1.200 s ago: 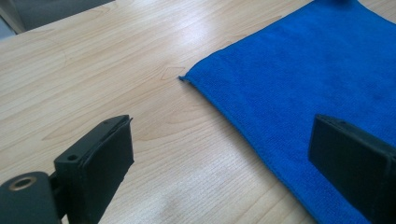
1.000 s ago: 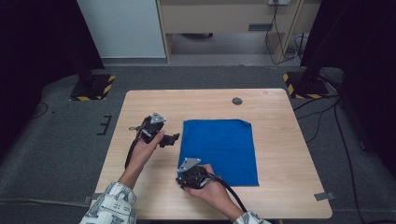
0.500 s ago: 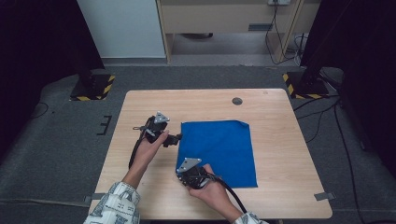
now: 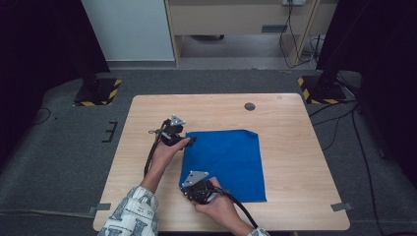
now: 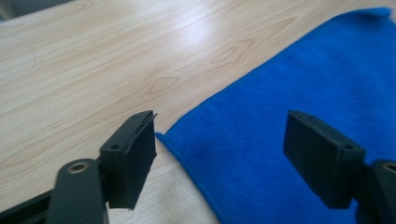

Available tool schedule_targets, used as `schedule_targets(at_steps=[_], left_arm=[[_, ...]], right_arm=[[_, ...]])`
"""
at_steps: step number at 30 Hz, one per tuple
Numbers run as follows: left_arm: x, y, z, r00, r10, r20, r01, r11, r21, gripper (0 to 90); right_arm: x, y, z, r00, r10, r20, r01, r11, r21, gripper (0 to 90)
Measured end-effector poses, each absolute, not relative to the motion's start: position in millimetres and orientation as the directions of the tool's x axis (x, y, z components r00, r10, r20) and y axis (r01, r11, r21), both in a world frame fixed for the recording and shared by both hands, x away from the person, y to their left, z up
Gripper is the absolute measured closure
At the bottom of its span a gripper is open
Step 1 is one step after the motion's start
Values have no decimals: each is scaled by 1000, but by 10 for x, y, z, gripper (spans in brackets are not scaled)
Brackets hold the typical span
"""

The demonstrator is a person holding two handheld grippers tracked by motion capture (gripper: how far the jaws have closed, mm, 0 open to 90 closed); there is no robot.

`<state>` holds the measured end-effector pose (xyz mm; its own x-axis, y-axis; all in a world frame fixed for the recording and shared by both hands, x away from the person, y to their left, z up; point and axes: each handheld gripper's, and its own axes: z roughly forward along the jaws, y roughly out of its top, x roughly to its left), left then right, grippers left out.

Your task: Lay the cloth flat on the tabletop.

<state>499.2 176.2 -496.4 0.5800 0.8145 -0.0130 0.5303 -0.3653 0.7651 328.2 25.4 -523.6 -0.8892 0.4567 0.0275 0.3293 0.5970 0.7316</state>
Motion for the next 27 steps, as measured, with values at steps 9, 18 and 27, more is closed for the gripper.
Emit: schedule_targets(at_steps=[9,18,27], left_arm=[[5186,1756,-5174,528,848,36,581,-392,714,354],[5242,1808,-5276,510,860,6,620,-373,691,461],[5190,1749,-5250,562,824,-67,621,-368,692,842]], right_arm=[[3243,231,-5253,-893,450,36,329,595,733,857],[3230,218,-5259,-892,449,45,335,591,734,849],[3227,228,-5255,-890,453,48,339,588,734,855]])
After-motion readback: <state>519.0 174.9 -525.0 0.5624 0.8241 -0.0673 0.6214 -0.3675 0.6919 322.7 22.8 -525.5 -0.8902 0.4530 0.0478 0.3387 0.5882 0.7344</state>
